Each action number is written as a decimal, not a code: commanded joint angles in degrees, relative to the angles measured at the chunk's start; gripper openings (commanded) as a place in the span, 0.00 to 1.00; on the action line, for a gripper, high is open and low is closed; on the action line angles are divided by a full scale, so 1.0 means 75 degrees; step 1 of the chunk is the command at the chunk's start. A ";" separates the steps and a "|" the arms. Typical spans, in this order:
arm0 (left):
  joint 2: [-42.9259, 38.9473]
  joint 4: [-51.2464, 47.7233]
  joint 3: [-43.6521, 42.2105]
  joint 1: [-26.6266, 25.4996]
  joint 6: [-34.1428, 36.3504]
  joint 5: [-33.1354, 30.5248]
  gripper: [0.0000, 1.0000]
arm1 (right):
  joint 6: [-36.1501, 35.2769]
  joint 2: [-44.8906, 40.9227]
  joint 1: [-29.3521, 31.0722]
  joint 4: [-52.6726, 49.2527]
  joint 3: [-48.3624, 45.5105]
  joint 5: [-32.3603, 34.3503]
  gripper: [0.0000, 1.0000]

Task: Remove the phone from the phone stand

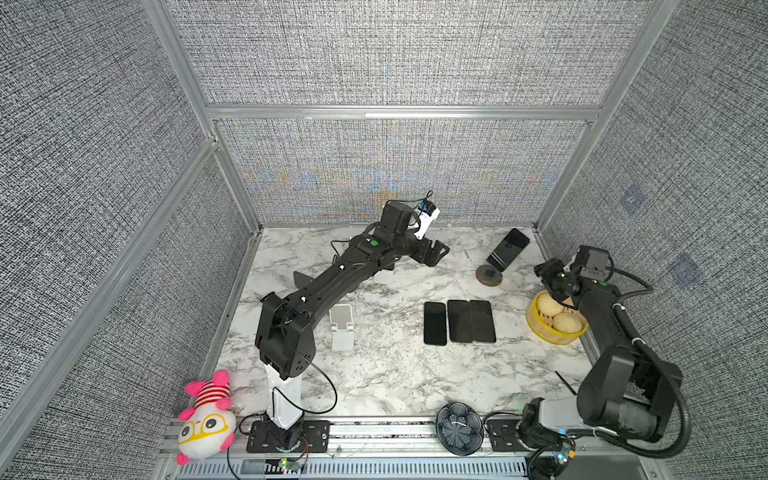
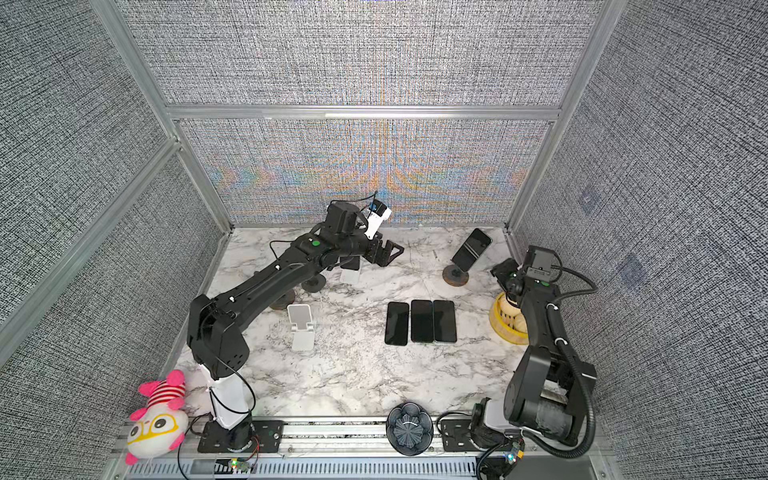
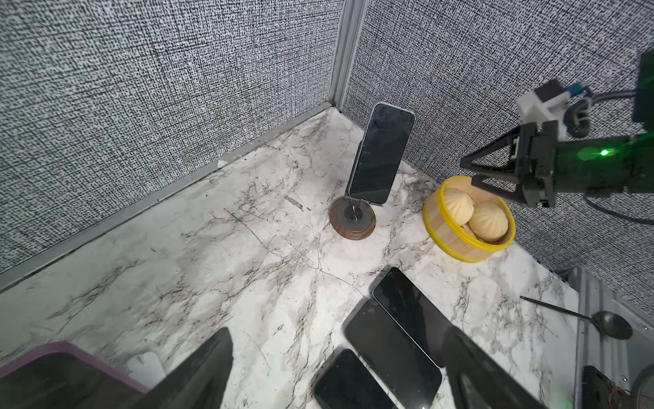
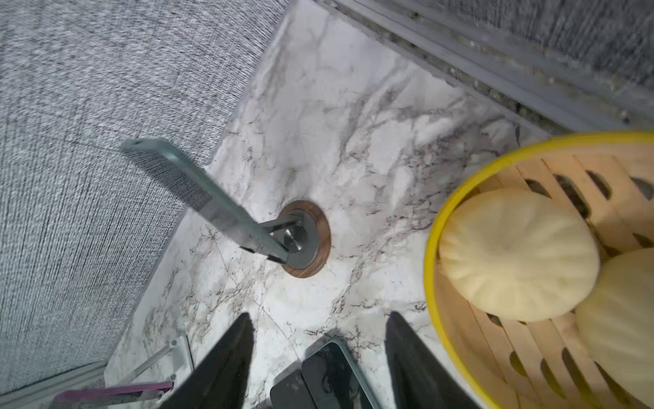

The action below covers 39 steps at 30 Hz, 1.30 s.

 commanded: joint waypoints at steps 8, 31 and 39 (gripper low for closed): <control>0.0318 0.0311 0.0144 -0.0021 -0.0127 0.0497 0.93 | 0.0775 0.2659 -0.0386 0.1534 0.1184 -0.2156 0.22; 0.0050 0.0319 -0.0231 -0.0022 -0.0153 0.0256 0.93 | 0.1308 0.4543 0.0168 0.1270 0.2617 -0.2245 0.00; 0.0041 0.0344 -0.0305 -0.0021 -0.0275 0.0272 0.93 | 0.1633 0.4554 0.0315 0.1721 0.2187 -0.1958 0.11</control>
